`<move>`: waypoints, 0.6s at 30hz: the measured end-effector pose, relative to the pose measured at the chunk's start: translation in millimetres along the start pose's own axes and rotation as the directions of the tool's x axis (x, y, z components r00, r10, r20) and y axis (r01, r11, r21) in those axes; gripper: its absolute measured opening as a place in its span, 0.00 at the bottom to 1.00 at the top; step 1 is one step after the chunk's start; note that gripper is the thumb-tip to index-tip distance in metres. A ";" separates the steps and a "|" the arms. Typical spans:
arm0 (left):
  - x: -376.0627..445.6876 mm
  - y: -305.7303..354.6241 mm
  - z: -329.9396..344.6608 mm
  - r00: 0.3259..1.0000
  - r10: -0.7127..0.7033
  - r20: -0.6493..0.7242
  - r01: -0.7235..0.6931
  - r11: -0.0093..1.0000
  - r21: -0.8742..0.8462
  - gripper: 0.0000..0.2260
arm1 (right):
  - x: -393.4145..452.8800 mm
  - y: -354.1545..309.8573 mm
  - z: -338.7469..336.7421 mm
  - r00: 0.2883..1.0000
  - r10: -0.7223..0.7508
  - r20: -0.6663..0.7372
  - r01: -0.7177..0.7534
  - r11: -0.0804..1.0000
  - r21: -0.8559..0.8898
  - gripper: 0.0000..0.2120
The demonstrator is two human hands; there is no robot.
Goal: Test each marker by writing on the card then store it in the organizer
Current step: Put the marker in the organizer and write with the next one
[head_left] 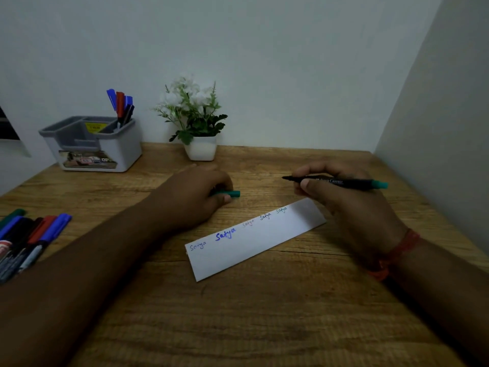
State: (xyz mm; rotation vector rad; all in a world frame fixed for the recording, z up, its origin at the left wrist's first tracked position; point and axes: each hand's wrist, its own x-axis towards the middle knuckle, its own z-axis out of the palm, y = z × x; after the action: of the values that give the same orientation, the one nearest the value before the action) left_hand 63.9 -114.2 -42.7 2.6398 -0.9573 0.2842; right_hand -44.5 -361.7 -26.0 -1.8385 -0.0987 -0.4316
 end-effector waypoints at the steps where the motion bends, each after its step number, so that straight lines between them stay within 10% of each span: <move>1: -1.8 3.1 -1.1 0.999 -0.021 -0.039 0.017 0.997 -0.078 0.06 | -0.9 -1.0 0.5 1.000 -0.009 0.017 0.008 1.000 0.020 0.09; 18: -12.2 33.7 -6.3 0.940 0.215 -0.265 -0.271 0.943 -0.195 0.05 | -4.3 -2.5 6.5 0.995 -0.059 0.083 0.046 0.987 0.154 0.05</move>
State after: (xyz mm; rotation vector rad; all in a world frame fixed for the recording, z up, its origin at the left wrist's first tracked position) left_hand 32.3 -129.3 -32.8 2.2182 -1.1594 0.5069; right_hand -47.6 -354.1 -26.8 -1.7075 -0.2343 -0.3701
